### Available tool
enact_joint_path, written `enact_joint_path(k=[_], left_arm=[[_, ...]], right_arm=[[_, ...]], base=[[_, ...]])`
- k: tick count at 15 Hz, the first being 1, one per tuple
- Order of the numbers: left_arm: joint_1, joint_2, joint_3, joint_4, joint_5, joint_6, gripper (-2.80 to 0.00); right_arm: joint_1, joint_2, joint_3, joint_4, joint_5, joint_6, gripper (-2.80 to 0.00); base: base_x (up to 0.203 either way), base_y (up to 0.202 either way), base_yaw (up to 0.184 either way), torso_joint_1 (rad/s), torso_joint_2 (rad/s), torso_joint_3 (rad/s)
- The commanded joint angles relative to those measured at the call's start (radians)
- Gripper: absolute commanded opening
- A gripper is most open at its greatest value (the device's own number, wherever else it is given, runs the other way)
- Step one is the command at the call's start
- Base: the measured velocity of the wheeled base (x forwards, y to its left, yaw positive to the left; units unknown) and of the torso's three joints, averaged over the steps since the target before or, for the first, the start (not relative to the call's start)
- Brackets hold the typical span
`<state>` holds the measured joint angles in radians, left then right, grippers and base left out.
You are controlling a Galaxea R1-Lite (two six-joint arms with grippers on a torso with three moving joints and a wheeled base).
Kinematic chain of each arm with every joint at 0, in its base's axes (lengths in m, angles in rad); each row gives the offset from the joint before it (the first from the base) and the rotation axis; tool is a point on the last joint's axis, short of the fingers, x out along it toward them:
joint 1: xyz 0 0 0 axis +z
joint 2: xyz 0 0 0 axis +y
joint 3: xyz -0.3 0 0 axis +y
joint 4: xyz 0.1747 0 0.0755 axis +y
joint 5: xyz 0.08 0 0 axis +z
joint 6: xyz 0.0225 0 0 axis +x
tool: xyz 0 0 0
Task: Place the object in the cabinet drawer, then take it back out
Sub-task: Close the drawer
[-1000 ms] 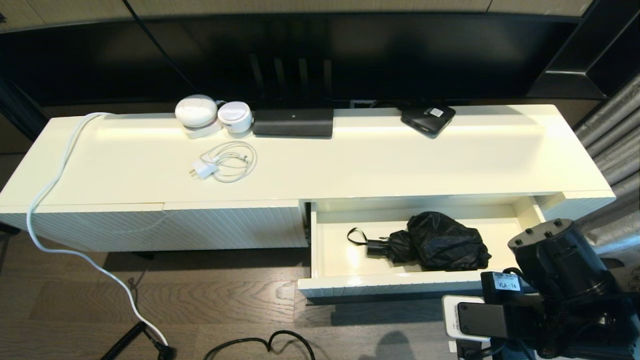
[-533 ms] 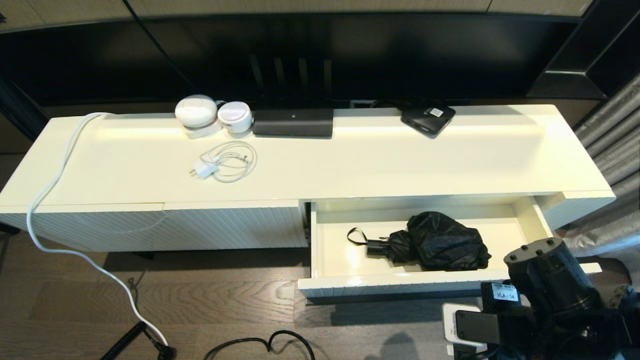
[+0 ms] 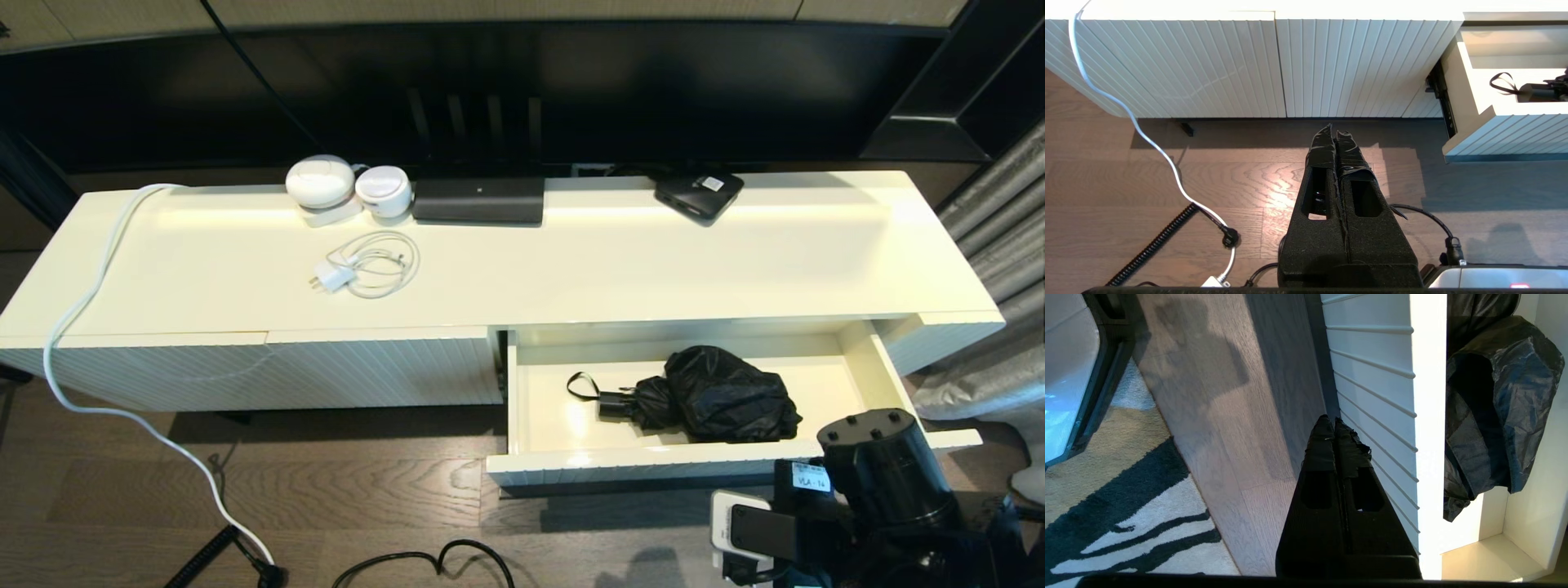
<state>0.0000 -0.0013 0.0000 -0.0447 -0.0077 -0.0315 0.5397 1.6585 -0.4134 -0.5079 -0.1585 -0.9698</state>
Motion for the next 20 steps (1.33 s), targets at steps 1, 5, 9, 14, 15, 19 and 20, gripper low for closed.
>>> enact_joint_path(k=[1, 5, 9, 14, 15, 19, 20], left_arm=[[0.002, 0.001, 0.0, 0.0, 0.0, -0.001, -2.8], [0.001, 0.001, 0.0, -0.001, 0.0, -0.001, -2.8], [0.0, 0.001, 0.0, -0.001, 0.0, -0.001, -2.8], [0.002, 0.001, 0.0, 0.0, 0.0, -0.001, -2.8], [0.002, 0.001, 0.0, 0.0, 0.0, -0.001, -2.8], [0.0, 0.001, 0.0, 0.0, 0.0, -0.001, -2.8], [0.0, 0.001, 0.0, 0.0, 0.0, -0.001, -2.8]], right_arm=[[-0.002, 0.037, 0.024, -0.061, -0.008, -0.007, -2.8], [-0.006, 0.072, 0.055, -0.157, -0.028, -0.007, -2.8], [-0.006, 0.109, 0.064, -0.258, -0.029, -0.008, -2.8], [-0.006, 0.144, 0.067, -0.354, -0.03, -0.01, -2.8], [-0.006, 0.147, 0.068, -0.363, -0.03, -0.01, -2.8], [-0.006, 0.183, 0.078, -0.441, -0.03, -0.012, -2.8], [-0.006, 0.184, 0.077, -0.443, -0.03, -0.012, -2.8]], base=[[0.0, 0.0, 0.0, 0.0, 0.0, 0.0], [0.0, 0.0, 0.0, 0.0, 0.0, 0.0], [0.0, 0.0, 0.0, 0.0, 0.0, 0.0], [0.0, 0.0, 0.0, 0.0, 0.0, 0.0], [0.0, 0.0, 0.0, 0.0, 0.0, 0.0], [0.0, 0.0, 0.0, 0.0, 0.0, 0.0], [0.0, 0.0, 0.0, 0.0, 0.0, 0.0]])
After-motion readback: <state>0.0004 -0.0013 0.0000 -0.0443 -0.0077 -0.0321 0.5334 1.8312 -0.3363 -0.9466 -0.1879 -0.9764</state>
